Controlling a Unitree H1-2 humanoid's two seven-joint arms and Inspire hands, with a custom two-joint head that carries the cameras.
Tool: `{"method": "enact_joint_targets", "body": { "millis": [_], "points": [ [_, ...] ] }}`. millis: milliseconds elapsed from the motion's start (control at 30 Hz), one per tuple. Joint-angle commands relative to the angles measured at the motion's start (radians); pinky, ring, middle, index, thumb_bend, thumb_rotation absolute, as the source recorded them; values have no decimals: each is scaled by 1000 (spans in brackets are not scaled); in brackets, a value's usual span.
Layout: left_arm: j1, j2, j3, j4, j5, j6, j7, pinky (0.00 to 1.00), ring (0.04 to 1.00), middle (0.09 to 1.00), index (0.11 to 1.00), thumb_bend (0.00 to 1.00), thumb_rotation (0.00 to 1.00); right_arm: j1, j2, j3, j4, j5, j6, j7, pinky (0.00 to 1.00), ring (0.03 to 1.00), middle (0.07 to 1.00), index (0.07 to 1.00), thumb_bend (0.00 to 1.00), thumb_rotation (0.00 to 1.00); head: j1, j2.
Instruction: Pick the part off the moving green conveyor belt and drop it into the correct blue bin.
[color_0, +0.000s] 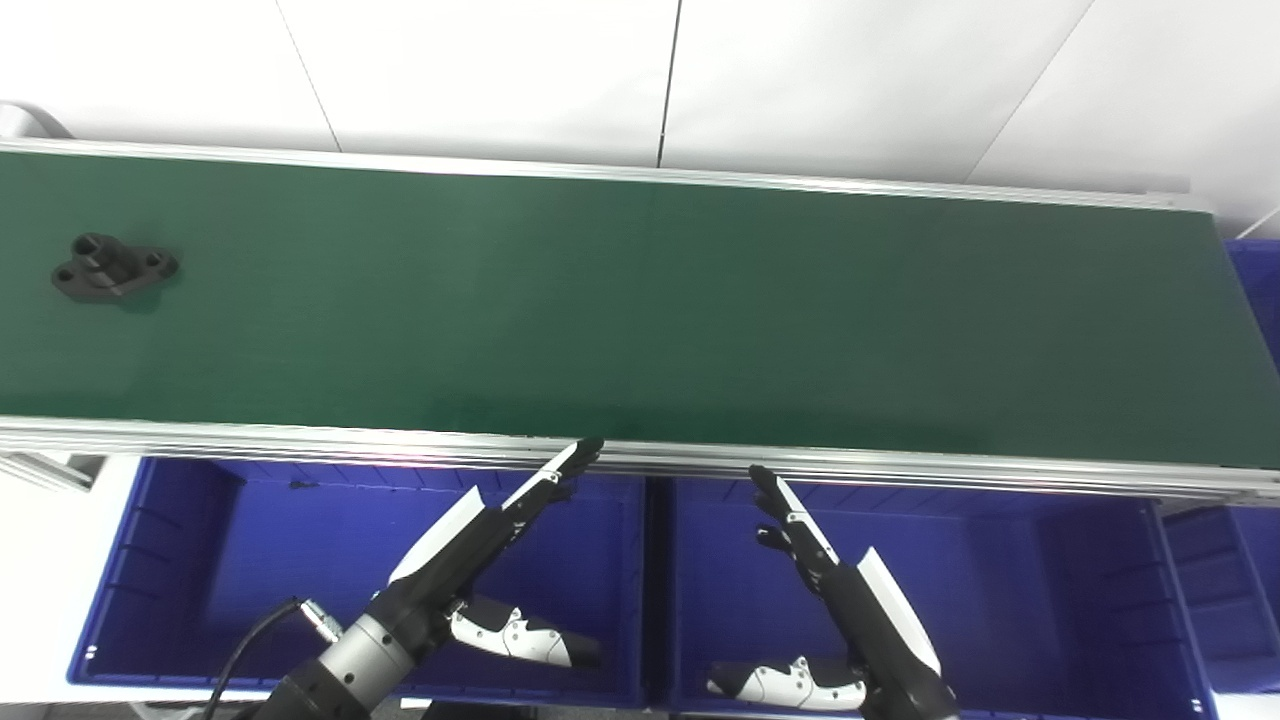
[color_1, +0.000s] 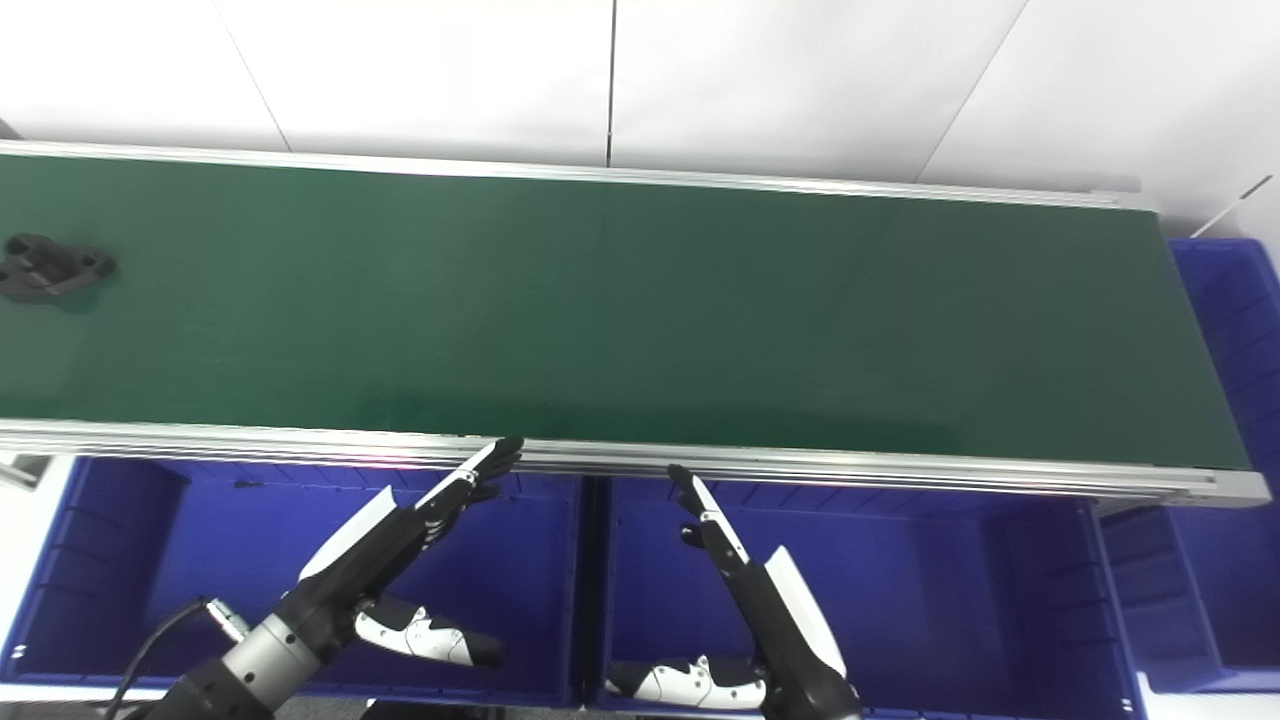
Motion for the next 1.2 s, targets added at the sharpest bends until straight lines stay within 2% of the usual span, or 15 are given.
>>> {"method": "enact_joint_targets", "body": {
  "millis": [0, 400, 667, 800, 833, 867, 900, 933, 967, 1000, 1033, 1067, 1100, 1133, 1167],
  "points": [
    [2, 12, 7, -11, -14, -26, -1, 965, 1000, 1000, 1000, 839, 373, -7, 0, 1, -7, -10, 3, -10, 929, 994, 1000, 1000, 932, 373, 1, -6],
    [-30, 20, 1, 47, -2, -39, -12, 981, 1000, 1000, 1000, 834, 360, -22, 34, -10, 33, -212, 49, -87, 846, 946, 992, 1000, 902, 341, 5, -43],
    [-42, 11, -9, 80, 20, -62, -7, 984, 1000, 1000, 1000, 844, 360, -22, 40, -19, 59, -204, 57, -95, 836, 938, 994, 1000, 872, 334, 34, -79],
    [-41, -7, -23, 113, 33, -84, -1, 989, 1000, 1000, 1000, 849, 355, -26, 21, -31, 106, -161, 3, -109, 842, 944, 992, 1000, 837, 327, 165, -161],
    [-40, -12, -26, 117, 36, -85, 1, 984, 1000, 1000, 1000, 851, 352, -26, 15, -32, 117, -156, -11, -115, 840, 942, 990, 1000, 822, 318, 177, -167],
    [-38, -19, -30, 125, 42, -90, 5, 983, 1000, 1000, 1000, 852, 352, -27, 8, -35, 130, -148, -25, -121, 840, 942, 990, 1000, 821, 317, 233, -202],
    [-36, -27, -33, 133, 46, -96, 9, 978, 1000, 1000, 1000, 853, 349, -25, 2, -37, 140, -142, -35, -127, 843, 944, 990, 1000, 811, 311, 245, -209],
    [-35, -35, -37, 145, 52, -105, 14, 971, 1000, 1000, 1000, 857, 345, -25, -4, -40, 153, -132, -48, -134, 843, 945, 992, 1000, 796, 314, 296, -242],
    [-34, -41, -41, 154, 57, -109, 16, 965, 1000, 1000, 1000, 860, 345, -25, -9, -42, 164, -123, -60, -140, 836, 943, 992, 1000, 787, 314, 305, -249],
    [-34, -46, -45, 162, 61, -111, 17, 955, 1000, 1000, 1000, 862, 347, -27, -14, -45, 182, -115, -79, -146, 825, 940, 993, 1000, 772, 316, 343, -279],
    [-34, -49, -48, 169, 65, -112, 19, 941, 1000, 1000, 1000, 862, 346, -29, -19, -47, 195, -109, -94, -152, 808, 932, 991, 1000, 754, 317, 349, -285],
    [-36, -53, -51, 183, 65, -127, 23, 936, 1000, 1000, 1000, 862, 346, -32, -22, -48, 210, -107, -109, -159, 802, 930, 991, 1000, 748, 318, 373, -309],
    [-38, -56, -52, 194, 65, -138, 26, 923, 1000, 1000, 999, 861, 335, -34, -25, -49, 220, -107, -118, -165, 792, 924, 989, 1000, 737, 323, 373, -309],
    [-40, -59, -52, 208, 61, -151, 29, 915, 1000, 1000, 999, 861, 329, -35, -26, -50, 231, -102, -117, -166, 786, 921, 988, 1000, 730, 326, 386, -333],
    [-42, -61, -53, 217, 58, -160, 31, 898, 994, 1000, 988, 868, 313, -36, -26, -52, 238, -99, -117, -167, 779, 920, 990, 1000, 713, 320, 386, -333]
  ]
}}
